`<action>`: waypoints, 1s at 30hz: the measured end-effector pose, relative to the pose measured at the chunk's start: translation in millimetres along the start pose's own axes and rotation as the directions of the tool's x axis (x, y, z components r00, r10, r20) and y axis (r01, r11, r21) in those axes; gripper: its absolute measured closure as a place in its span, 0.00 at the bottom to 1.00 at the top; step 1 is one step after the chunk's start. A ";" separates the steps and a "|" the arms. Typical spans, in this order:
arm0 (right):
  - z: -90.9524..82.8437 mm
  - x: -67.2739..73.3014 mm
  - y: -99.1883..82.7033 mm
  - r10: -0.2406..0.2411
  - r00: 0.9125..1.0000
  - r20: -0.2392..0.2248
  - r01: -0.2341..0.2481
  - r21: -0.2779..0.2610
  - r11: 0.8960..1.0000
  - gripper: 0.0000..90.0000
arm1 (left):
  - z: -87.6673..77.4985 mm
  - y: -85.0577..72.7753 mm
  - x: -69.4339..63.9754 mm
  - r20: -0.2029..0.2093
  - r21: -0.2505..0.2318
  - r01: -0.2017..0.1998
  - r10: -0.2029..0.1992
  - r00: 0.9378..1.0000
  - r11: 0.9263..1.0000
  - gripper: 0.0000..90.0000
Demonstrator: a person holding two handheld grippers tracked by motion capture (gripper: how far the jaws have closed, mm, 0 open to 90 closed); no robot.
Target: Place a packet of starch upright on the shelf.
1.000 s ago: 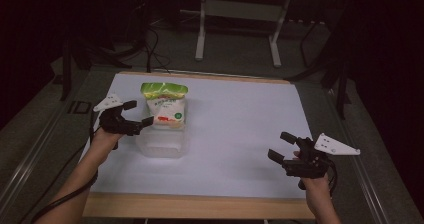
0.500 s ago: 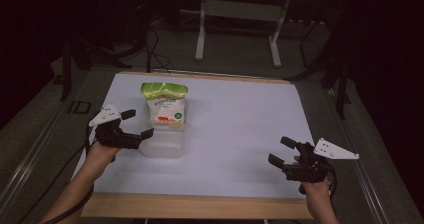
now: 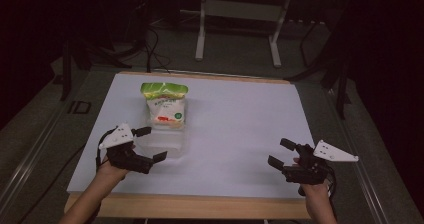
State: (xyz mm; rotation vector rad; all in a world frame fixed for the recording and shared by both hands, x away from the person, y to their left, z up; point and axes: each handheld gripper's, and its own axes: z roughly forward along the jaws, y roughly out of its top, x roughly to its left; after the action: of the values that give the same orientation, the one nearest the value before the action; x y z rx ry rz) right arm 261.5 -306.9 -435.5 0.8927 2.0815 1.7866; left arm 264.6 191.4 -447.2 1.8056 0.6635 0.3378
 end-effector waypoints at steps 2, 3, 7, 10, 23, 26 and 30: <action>-0.2 -0.8 -0.7 0.006 1.000 -0.001 -0.006 0.000 1.000 0.16 | 3.2 0.3 -6.5 0.025 0.005 -0.007 0.007 1.000 1.000 0.01; -0.3 -1.0 -1.0 0.008 1.000 -0.001 -0.008 -0.001 1.000 0.16 | 4.5 0.6 -9.7 0.033 0.001 -0.013 0.013 0.999 1.000 0.01; -0.3 -1.0 -2.2 0.002 1.000 0.006 -0.002 0.002 1.000 0.16 | 10.1 1.8 -20.0 0.074 -0.001 -0.019 0.019 0.997 1.000 0.01; 1.0 -0.5 -3.8 -0.008 1.000 0.011 0.008 0.010 1.000 0.16 | 15.0 0.2 -26.9 0.097 -0.004 -0.025 0.026 0.995 1.000 0.01; 16.5 4.7 -16.4 -0.057 0.998 0.005 0.056 0.081 0.995 0.16 | 33.5 -14.9 -40.6 0.154 0.037 -0.060 0.053 0.987 0.998 0.01; 17.7 5.3 -17.5 -0.067 0.998 0.006 0.066 0.085 0.994 0.16 | 35.1 -17.3 -41.3 0.159 0.038 -0.066 0.059 0.986 0.997 0.01; 19.3 7.2 -19.8 -0.081 0.997 0.005 0.080 0.093 0.992 0.16 | 36.1 -19.8 -43.2 0.161 0.031 -0.084 0.078 0.984 0.996 0.01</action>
State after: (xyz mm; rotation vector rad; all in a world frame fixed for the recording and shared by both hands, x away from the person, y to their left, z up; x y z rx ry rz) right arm 261.1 -288.3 -457.2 0.8263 2.1779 1.6549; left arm 243.9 142.0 -473.7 1.8772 0.4882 0.2327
